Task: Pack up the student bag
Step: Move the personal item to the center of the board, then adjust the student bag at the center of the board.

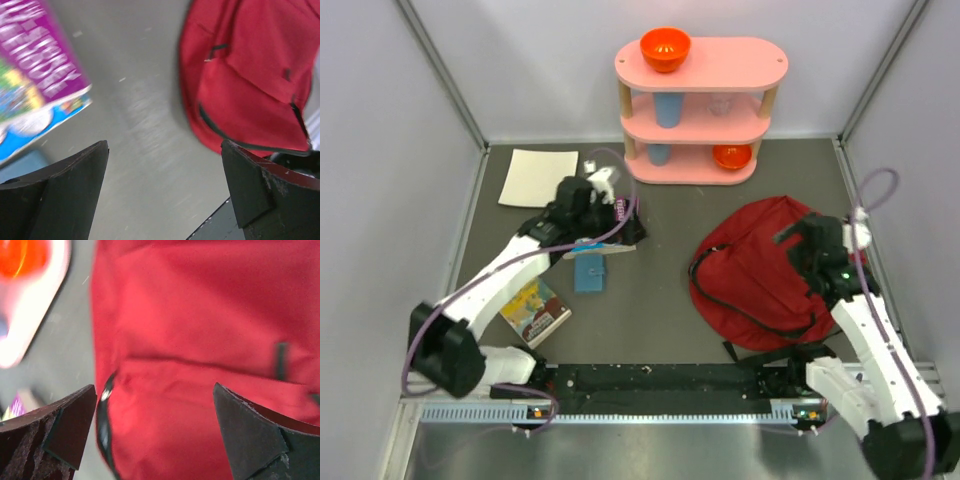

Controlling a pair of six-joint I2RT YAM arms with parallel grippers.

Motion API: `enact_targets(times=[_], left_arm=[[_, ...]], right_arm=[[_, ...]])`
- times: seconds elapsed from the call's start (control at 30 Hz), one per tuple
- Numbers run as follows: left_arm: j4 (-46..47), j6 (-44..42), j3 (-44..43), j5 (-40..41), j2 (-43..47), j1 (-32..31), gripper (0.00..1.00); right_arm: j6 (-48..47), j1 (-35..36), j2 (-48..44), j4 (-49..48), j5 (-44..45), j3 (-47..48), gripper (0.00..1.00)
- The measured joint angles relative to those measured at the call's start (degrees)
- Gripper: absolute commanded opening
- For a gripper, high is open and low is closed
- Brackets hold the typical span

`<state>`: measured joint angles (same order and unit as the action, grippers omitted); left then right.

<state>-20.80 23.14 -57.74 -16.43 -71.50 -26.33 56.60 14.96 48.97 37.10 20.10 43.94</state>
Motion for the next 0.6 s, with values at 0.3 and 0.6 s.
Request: enact_targets(times=[0.3,0.6], left_arm=[[6.05,-1.53,-17.94,-7.61,-26.67,-10.49,0.99],[6.16,-2.36,-24.5,-10.82,-43.12,-13.18,0.98]], right_arm=[[-1.77,-29.92,-1.53,9.73,-8.09,-3.69,0.99],[-1.33,-33.2,-1.6,13.81,-1.33,-6.21,0.99]])
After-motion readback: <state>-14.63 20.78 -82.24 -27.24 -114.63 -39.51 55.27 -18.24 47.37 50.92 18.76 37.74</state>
